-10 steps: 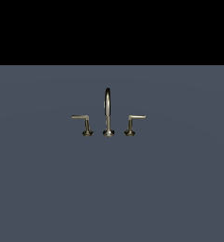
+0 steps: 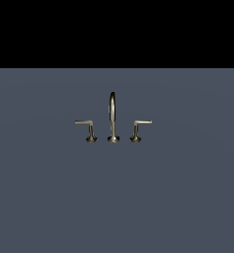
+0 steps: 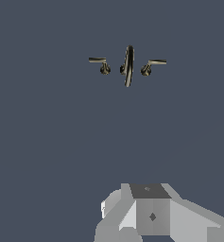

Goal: Turn on the faucet by rotating a designated handle.

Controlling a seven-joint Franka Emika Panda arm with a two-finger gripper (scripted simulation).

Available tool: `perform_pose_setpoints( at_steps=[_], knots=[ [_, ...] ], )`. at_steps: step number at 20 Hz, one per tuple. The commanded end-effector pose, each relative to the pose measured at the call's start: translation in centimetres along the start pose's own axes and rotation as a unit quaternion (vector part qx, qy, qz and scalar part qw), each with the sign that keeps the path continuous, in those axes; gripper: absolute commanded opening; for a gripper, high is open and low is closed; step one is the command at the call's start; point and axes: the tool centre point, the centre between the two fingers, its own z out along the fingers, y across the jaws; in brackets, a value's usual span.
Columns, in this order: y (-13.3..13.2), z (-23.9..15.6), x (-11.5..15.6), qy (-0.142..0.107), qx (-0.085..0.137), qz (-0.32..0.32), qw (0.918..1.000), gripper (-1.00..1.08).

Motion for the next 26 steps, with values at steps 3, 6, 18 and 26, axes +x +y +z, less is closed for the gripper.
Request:
perform_pose_setpoints(
  at_steps=[3, 6, 18, 26],
  knots=[
    [-0.2, -0.1, 0.1, 0.001, 0.001, 0.0, 1.0, -1.0],
    [-0.1, 0.0, 0.5, 0.001, 0.002, 0.007, 1.0, -1.0],
    [0.8, 1.8, 6.0, -0.003, 0.017, 0.098, 0.995, -1.0],
    [2.4, 5.1, 12.3, -0.008, 0.028, 0.209, 0.9775, -1.0]
  ],
)
